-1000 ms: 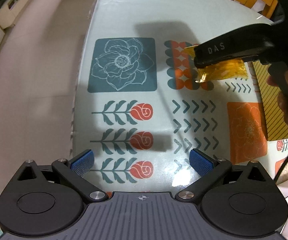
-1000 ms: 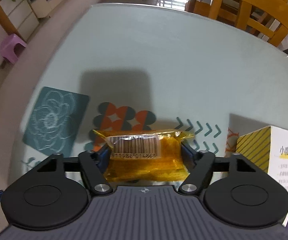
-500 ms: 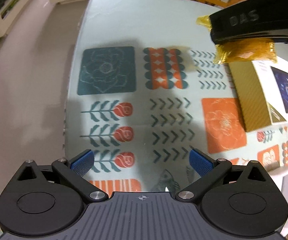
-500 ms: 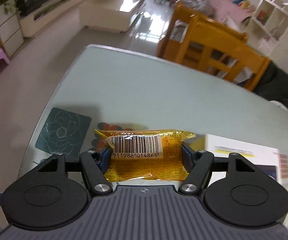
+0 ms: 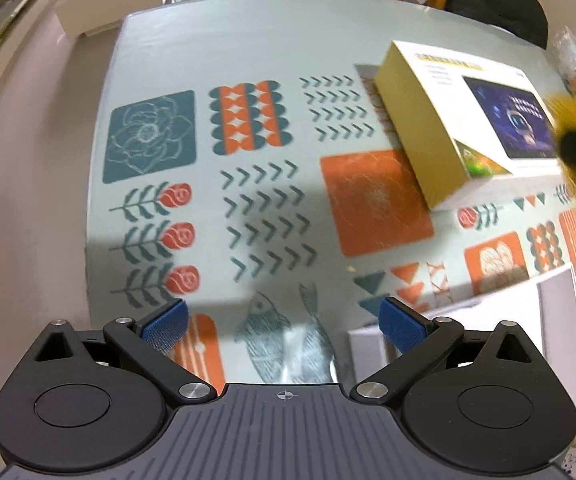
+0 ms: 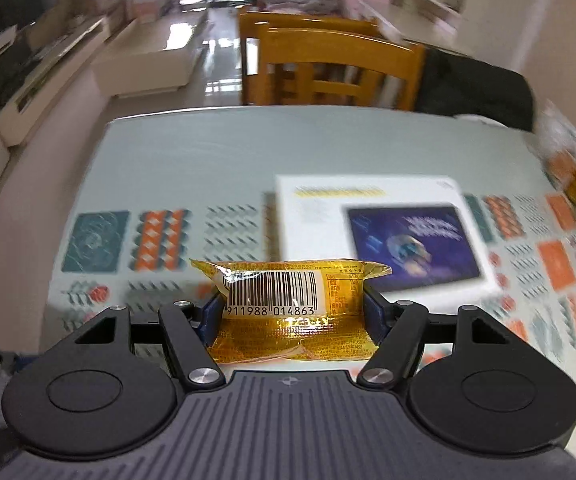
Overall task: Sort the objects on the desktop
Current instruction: 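Carry the packet with the right gripper over the white box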
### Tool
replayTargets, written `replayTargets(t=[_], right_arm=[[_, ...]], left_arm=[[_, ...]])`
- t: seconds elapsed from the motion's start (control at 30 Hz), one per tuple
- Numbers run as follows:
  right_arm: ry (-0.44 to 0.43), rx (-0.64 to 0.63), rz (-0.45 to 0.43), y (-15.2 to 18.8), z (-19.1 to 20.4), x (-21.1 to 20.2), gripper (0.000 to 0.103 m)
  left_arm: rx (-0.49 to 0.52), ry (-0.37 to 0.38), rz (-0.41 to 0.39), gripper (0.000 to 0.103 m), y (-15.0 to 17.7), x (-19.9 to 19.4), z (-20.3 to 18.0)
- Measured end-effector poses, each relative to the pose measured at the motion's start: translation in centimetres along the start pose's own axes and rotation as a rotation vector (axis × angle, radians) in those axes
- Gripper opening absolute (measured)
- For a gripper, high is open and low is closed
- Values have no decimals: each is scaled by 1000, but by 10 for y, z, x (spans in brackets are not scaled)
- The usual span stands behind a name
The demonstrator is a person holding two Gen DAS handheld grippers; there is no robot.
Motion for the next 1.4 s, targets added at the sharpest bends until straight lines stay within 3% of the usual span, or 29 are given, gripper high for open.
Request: replayTargets(t=[0.27, 0.5, 0.77, 0.93, 1.03, 1.13, 1.4], right_arm=[[-16, 36, 84, 90, -70, -8, 85], [-139, 25, 199, 150, -82, 31, 85], [-218, -56, 283, 173, -78, 71, 85], [-203, -85, 318, 181, -73, 93, 86], [-169, -102, 318, 187, -71, 101, 90], [-148, -130, 309, 191, -70, 102, 102], [-159, -157, 259, 190, -76, 82, 103]], left_arm=[[-51, -47, 9, 103, 33, -5, -28], [-120, -91, -4, 103, 65, -20, -46], [-210, -162, -25, 103, 101, -38, -48], [-262, -178, -19, 103, 118, -41, -45], [-283, -184, -14, 103, 125, -41, -43], [-291, -185, -15, 103, 130, -42, -45], [-276, -176, -25, 103, 135, -43, -60]])
Point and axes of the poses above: each gripper's, at about its wrist camera, not at the fingertips, and x roughly the way its jaws point, z to its left, y to its underside, the point moved 6 cm from there along x, roughly the way its jaws point, and after that the axes turned 15 degrees about z, right-handed, at the moved point
